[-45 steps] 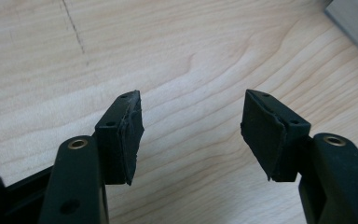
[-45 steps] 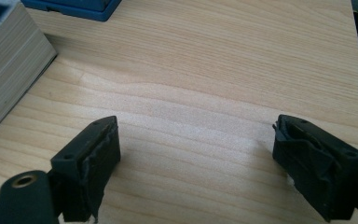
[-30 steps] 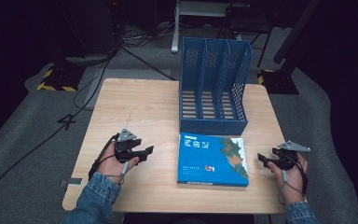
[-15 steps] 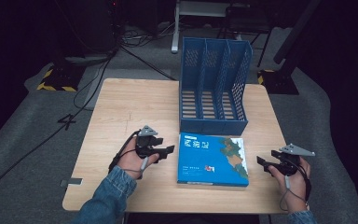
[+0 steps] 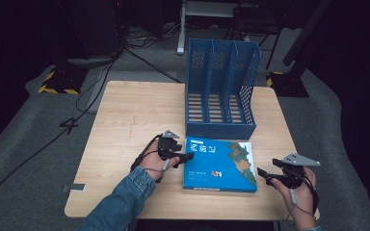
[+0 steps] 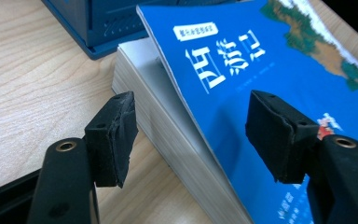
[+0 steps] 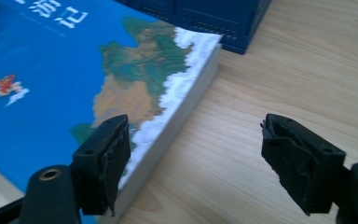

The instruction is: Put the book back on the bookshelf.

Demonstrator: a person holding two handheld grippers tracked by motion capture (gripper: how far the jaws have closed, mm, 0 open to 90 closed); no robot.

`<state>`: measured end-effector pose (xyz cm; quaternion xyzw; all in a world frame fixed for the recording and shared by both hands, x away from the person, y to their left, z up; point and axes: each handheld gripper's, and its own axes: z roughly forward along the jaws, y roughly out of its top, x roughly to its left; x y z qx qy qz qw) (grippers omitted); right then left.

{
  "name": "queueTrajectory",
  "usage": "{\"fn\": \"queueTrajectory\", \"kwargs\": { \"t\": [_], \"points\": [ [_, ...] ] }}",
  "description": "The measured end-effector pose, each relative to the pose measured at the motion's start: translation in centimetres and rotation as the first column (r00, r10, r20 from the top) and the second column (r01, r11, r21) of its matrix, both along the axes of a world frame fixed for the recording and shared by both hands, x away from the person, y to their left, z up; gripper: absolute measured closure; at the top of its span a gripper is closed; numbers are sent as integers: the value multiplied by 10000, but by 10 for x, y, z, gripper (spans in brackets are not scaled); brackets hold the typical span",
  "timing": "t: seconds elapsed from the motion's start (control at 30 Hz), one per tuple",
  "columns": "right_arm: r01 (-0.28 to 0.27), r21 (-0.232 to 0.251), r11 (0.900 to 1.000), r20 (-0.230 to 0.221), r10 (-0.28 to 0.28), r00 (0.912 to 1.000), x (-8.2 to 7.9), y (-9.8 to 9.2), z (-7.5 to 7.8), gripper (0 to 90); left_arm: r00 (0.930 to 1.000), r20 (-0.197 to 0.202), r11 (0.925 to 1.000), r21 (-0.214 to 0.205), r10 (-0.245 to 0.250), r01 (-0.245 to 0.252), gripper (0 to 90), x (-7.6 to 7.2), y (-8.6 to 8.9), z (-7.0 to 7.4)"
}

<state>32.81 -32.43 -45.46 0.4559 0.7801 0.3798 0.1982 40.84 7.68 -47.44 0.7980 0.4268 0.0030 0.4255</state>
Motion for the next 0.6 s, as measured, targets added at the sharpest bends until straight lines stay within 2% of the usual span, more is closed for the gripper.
{"fn": "queueTrajectory", "kwargs": {
  "t": [0.2, 0.3, 0.4, 0.47, 0.5, 0.6],
  "points": [
    [-800, -96, 9967, -183, 798, 9966, -5, 20, 2, 241, 9997, -209, 9995, 268, -139, 145, 321, 2, -3, -7],
    [-1277, -174, 9917, -338, 1270, 9913, -6, 33, 1, 240, 9990, -388, 9995, 219, -227, 236, 305, 3, -5, -10],
    [-1699, -293, 9850, -423, 1686, 9848, -8, 44, 0, 240, 9969, -690, 9993, -6, -366, 367, 298, 1, -7, -14],
    [-1824, -370, 9825, -497, 1805, 9823, -8, 47, -1, 240, 9971, -660, 9993, -19, -376, 375, 281, 0, -8, -15],
    [-1958, -540, 9792, -694, 1919, 9789, -7, 52, -6, 240, 9972, -663, 9994, -19, -347, 346, 283, 0, -9, -14],
    [-2101, -650, 9755, -926, 2037, 9746, -7, 54, -11, 231, 9978, -565, 9994, 57, -336, 339, 285, -1, -9, -14]
  ]
}}
